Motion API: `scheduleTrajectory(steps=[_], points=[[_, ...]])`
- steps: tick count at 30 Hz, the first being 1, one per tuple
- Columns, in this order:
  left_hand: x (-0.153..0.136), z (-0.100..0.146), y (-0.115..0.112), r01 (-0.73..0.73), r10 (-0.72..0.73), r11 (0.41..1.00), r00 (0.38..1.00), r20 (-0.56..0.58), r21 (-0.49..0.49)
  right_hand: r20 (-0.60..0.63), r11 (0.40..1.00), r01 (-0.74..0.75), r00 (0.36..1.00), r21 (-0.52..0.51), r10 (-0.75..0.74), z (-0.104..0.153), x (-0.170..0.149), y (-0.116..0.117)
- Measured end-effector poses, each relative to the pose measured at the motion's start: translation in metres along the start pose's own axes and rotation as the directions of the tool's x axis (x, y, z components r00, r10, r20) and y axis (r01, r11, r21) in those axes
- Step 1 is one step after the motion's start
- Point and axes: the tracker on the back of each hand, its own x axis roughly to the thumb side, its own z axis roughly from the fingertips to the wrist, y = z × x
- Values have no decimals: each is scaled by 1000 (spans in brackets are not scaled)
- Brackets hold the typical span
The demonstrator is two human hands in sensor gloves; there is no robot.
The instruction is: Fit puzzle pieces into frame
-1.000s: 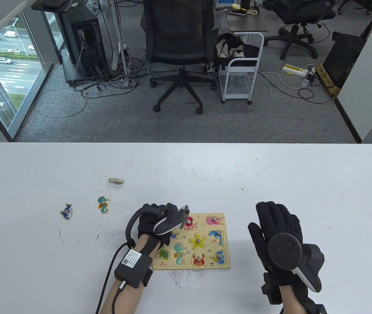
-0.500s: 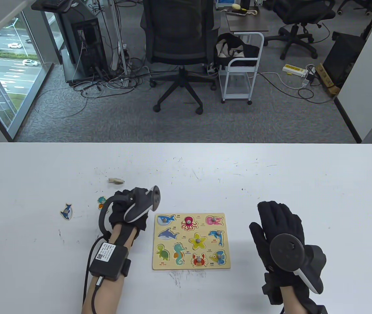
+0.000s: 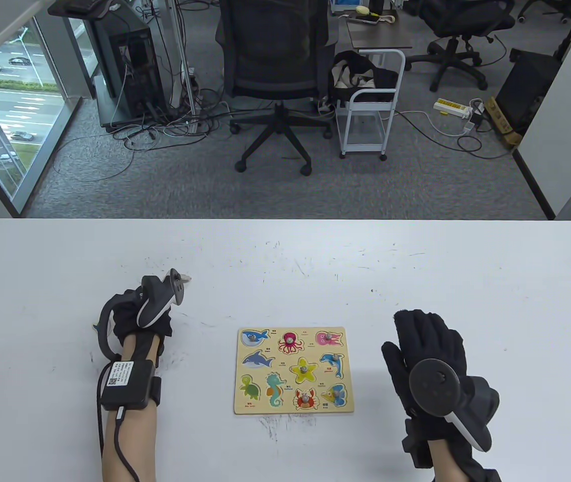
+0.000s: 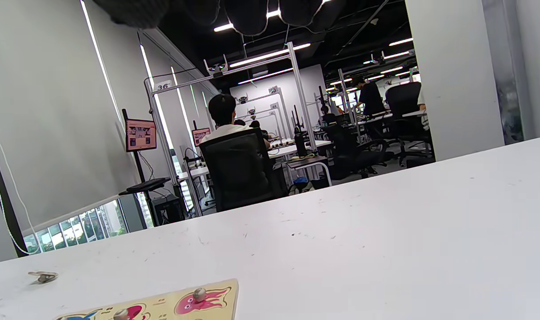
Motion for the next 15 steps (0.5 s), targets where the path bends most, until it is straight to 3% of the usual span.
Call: scheduleTrajectory(steps=[15], points=[[15, -17, -33, 58, -58, 998, 998, -7, -34, -7, 1000, 4, 1000, 0, -4, 0, 0, 0]])
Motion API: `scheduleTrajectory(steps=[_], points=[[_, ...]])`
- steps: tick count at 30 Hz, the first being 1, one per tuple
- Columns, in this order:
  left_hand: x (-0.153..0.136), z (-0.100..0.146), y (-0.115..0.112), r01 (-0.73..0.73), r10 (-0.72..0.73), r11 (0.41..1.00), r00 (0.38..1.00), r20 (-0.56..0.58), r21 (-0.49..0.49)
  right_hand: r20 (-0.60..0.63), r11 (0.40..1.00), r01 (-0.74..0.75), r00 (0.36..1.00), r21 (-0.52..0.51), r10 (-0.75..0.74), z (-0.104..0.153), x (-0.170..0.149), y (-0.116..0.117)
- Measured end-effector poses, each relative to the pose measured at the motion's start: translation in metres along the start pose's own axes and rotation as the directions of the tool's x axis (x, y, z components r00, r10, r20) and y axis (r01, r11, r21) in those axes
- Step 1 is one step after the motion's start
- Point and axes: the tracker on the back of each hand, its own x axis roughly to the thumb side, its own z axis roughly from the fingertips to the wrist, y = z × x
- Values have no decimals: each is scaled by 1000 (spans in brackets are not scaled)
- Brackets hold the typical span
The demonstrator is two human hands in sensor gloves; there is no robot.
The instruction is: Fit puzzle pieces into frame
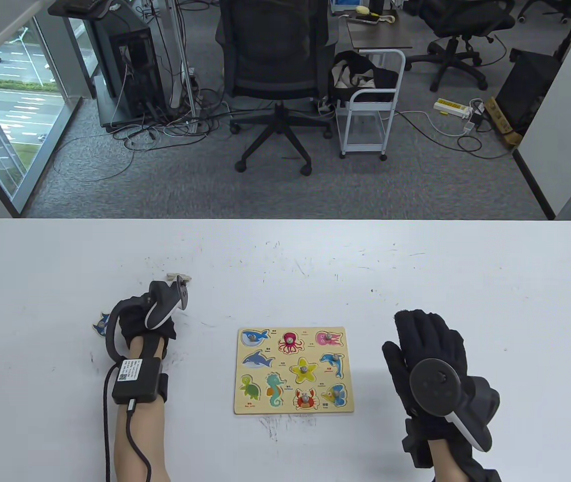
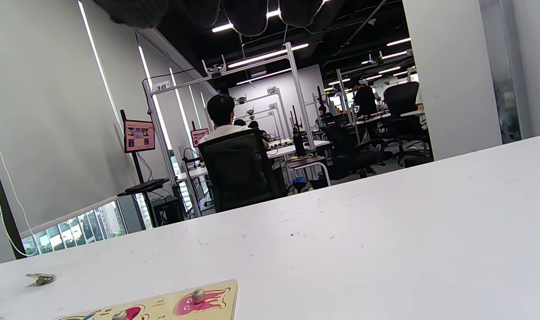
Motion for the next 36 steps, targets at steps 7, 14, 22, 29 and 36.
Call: scheduleTrajectory(steps=[7, 14, 22, 29, 36], points=[[0, 4, 1, 19, -18, 998, 1000, -23, 55, -2, 1000, -1, 1000, -3, 1, 0, 0, -1], [1, 7, 6, 39, -40, 995, 999, 5, 93, 0, 1000, 0, 1000, -4, 0, 0, 0, -1], [1, 33, 30, -15, 0, 985, 996, 91, 173, 14, 1000, -1, 1000, 1, 1, 0, 2, 0], [9, 79, 59, -87, 39, 972, 976, 214, 220, 19, 1000, 0, 1000, 4, 0, 1, 2, 0], [21, 136, 79, -161, 68, 957, 934, 352, 243, 5, 1000, 17, 1000, 14, -17, -1, -3, 0]])
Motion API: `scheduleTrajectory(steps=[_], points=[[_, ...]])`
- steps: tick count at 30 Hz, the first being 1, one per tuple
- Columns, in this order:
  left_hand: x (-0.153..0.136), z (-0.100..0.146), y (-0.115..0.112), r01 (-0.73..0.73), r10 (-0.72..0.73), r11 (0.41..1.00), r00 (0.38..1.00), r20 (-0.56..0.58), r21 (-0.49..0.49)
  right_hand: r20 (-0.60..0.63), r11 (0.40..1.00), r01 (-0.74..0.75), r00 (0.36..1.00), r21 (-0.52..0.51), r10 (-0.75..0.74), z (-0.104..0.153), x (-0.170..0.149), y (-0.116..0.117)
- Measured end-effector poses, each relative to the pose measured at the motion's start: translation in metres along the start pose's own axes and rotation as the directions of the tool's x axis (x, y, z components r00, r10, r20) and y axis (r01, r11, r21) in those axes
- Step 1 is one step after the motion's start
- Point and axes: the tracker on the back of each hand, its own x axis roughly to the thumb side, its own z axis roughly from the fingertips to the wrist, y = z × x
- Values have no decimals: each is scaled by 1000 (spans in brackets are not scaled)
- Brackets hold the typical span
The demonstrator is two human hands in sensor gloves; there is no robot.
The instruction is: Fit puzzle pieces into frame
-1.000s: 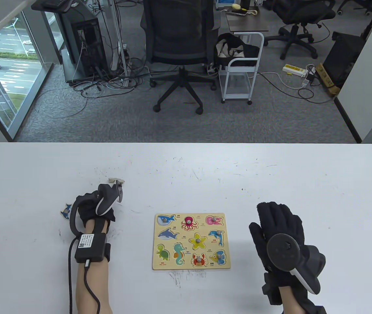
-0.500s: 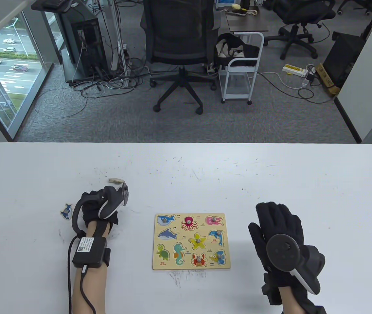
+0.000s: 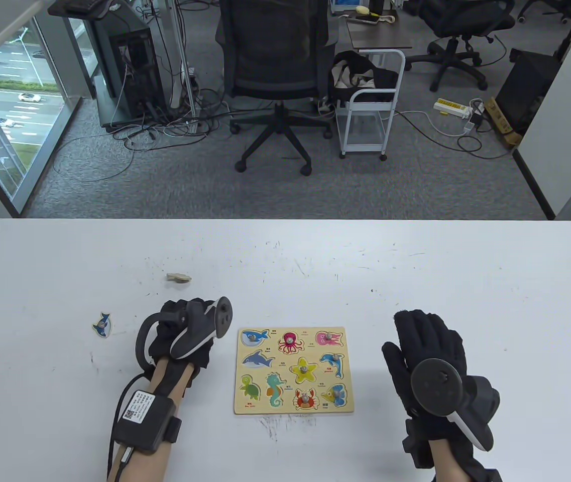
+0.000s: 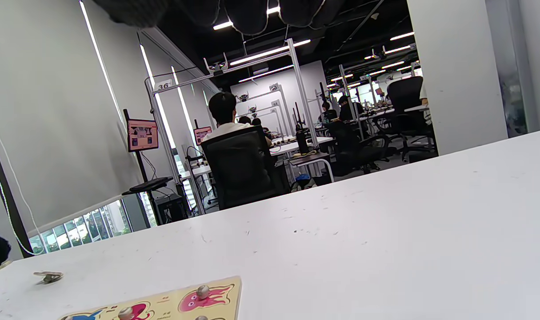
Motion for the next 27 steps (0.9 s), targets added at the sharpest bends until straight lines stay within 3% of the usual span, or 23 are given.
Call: scheduleTrajectory(steps=[6, 14, 20, 27], points=[[38, 31, 12, 88, -92, 995, 989, 118, 40, -19, 1000, -13, 1000, 22, 14, -5, -6, 6], [70, 62, 14, 48, -59, 997, 971, 233, 54, -34, 999, -16, 999, 31, 17, -8, -10, 10], [87, 67, 5, 57, -59, 998, 958, 282, 16, -30, 1000, -7, 1000, 25, 8, -8, -11, 9], [108, 59, -25, 113, -90, 992, 944, 318, -57, -22, 1000, -3, 1000, 23, 4, -8, -11, 9]])
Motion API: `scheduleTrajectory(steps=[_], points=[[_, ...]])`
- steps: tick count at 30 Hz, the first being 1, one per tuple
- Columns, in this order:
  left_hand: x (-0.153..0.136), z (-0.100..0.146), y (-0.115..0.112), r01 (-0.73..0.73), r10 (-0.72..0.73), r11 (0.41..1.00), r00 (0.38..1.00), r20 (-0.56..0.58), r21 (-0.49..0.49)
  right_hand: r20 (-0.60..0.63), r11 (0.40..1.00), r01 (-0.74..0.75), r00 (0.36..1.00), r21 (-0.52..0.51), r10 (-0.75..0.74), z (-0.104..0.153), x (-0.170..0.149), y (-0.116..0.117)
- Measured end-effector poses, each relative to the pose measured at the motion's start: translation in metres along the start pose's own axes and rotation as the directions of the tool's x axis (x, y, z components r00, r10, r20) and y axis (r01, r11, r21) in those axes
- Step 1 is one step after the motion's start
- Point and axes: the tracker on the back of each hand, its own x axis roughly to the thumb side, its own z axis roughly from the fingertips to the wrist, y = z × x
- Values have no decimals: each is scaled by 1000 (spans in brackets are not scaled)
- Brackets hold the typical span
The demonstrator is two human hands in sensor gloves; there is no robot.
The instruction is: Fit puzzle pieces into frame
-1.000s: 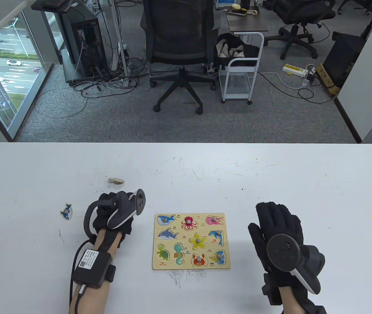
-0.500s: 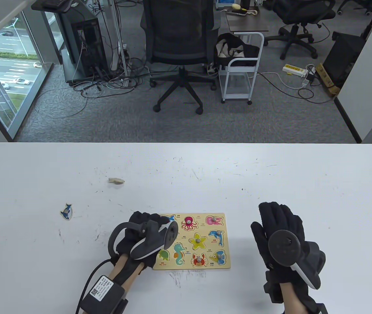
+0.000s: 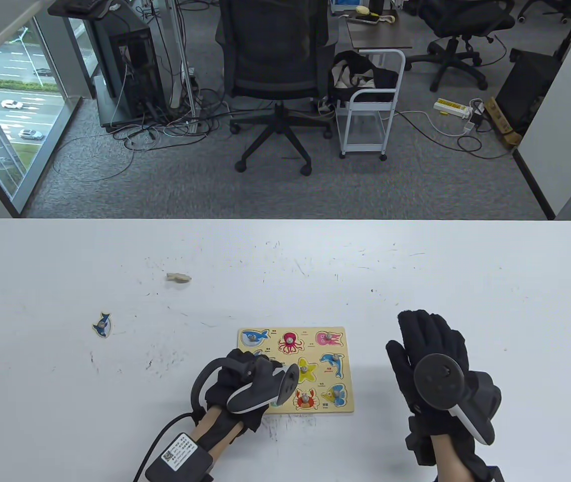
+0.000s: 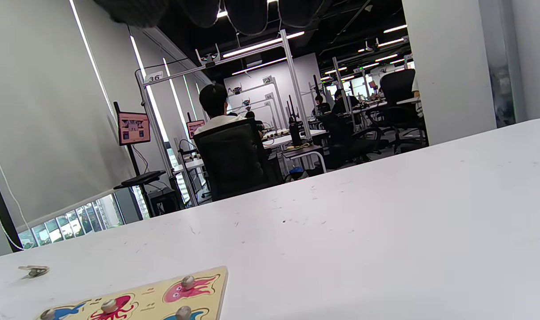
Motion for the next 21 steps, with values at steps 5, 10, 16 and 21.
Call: scheduleTrajectory(steps=[5, 10, 16, 21], points=[[8, -4, -7, 13, -13, 1000, 1000, 22, -23, -1, 1000, 5, 1000, 4, -5, 0, 0, 0], [12, -6, -8, 48, -47, 998, 999, 25, -29, -1, 1000, 8, 1000, 2, -8, 0, -1, -1], [14, -7, -8, 54, -53, 998, 998, 23, -31, 3, 1000, 4, 1000, 3, -4, 1, 0, -1], [14, -6, -7, 53, -52, 998, 998, 21, -27, 2, 1000, 6, 1000, 6, -6, 1, 0, -1]])
